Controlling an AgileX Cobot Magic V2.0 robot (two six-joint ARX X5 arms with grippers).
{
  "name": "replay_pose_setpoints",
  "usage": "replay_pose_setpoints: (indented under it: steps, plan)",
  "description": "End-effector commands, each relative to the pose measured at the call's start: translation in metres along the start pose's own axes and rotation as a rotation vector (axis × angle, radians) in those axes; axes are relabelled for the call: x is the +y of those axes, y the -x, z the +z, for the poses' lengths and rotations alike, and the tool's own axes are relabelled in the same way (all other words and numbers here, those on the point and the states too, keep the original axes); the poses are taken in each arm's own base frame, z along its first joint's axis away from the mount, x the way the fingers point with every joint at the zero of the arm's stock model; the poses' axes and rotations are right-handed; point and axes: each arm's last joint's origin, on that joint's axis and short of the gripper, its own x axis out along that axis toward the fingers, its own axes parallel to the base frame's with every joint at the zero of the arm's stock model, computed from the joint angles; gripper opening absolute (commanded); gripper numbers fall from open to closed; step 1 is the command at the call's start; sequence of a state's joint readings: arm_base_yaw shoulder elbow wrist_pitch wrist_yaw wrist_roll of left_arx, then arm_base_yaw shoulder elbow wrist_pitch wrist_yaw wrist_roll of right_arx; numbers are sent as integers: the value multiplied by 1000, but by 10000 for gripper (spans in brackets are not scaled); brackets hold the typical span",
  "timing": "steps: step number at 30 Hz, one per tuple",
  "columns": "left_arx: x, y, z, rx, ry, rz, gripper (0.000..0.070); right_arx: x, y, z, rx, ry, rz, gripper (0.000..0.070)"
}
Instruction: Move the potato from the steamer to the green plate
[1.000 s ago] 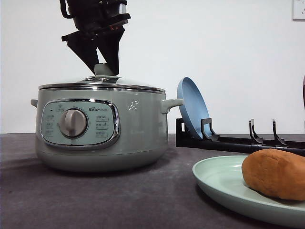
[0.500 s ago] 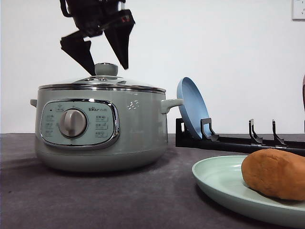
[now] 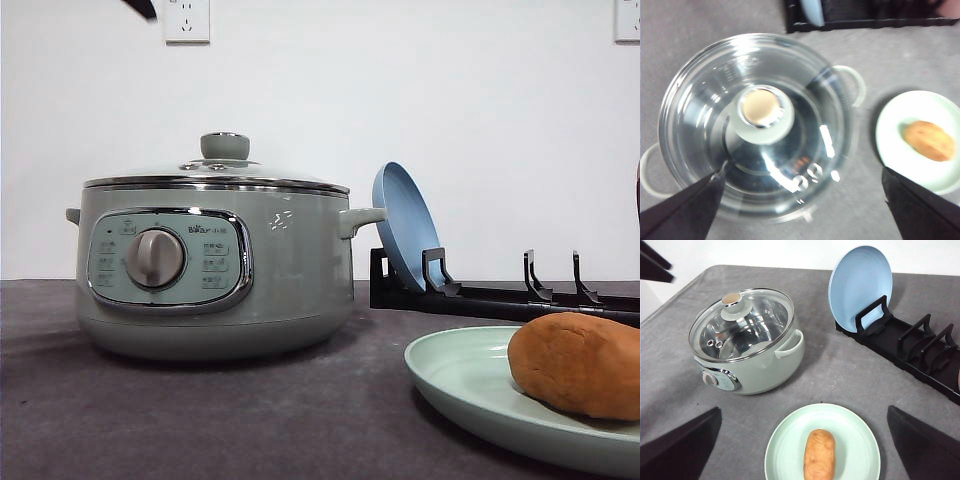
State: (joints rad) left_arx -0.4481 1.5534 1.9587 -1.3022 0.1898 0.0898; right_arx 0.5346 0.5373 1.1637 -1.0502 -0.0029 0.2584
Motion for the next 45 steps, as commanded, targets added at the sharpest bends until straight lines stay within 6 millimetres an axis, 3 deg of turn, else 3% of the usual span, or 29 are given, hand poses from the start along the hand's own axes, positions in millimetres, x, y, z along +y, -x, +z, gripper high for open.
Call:
replay_pose_setpoints:
  steps: [1,5,9,19,23,27,36,37,38,39,40,41,45]
  plan:
    - [-6,20,-2,-50,-9,-5,635,1,4,3,-11,19,7,684]
    - [-13,51,-19,-105,-18,0,635,1,4,2,-3,34,15,683]
    - [-19,68,-49,-165,-25,-4,635,1,4,2,0,39,29,683]
    - [-27,64,-153,-332,31,-6,635,2,3,0,23,45,69,683]
    - [-30,67,-181,-438,46,-10,636,2,0,-3,47,73,71,683]
    - [-33,76,-196,-497,47,-13,636,0,-8,-9,78,77,65,682]
    - [-35,85,-204,-537,38,-12,630,-2,-19,-16,112,78,58,683]
    - [-35,85,-204,-533,39,-12,585,-2,-19,-15,108,77,59,652]
    - [-35,84,-204,-530,40,-12,454,-1,-19,-15,105,76,61,506]
    - [-35,84,-205,-527,41,-12,235,-1,-19,-15,107,74,62,233]
    - [-35,84,-205,-524,41,-12,50,-1,-19,-15,110,76,61,33]
    - [-35,84,-205,-524,41,-12,18,-2,-19,-15,111,78,58,18]
    - [-35,84,-205,-525,41,-12,19,-2,-19,-15,106,78,58,32]
